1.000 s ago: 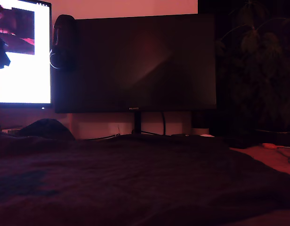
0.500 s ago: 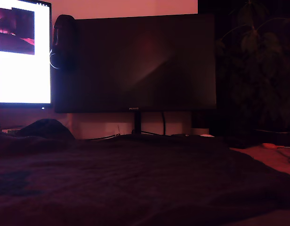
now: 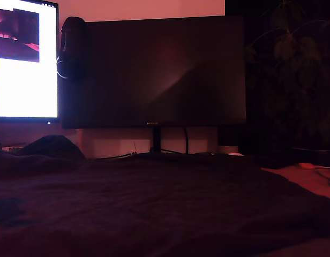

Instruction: Pick up the coffee capsules on the table and drop them inside the coffee cup

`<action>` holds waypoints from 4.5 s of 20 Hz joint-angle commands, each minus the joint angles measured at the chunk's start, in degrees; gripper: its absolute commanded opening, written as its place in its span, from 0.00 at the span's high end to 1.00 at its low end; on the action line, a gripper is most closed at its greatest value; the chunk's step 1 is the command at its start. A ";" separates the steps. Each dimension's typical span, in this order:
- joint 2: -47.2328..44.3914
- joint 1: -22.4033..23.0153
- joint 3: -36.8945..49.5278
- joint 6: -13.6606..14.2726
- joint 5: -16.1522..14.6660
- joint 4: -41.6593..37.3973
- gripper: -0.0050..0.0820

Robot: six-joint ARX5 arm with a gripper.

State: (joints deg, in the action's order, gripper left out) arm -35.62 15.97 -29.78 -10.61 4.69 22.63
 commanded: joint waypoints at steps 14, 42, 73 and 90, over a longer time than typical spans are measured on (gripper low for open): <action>0.11 -0.39 -4.37 -4.72 7.87 16.13 0.74; -14.25 -14.10 -14.58 -0.79 -7.26 24.61 0.74; -34.51 -21.27 -21.46 6.58 -8.98 20.59 0.60; -33.48 -21.11 -21.46 7.54 -11.87 18.29 0.95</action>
State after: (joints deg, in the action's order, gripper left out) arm -69.52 -5.08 -50.89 -3.79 -6.61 41.56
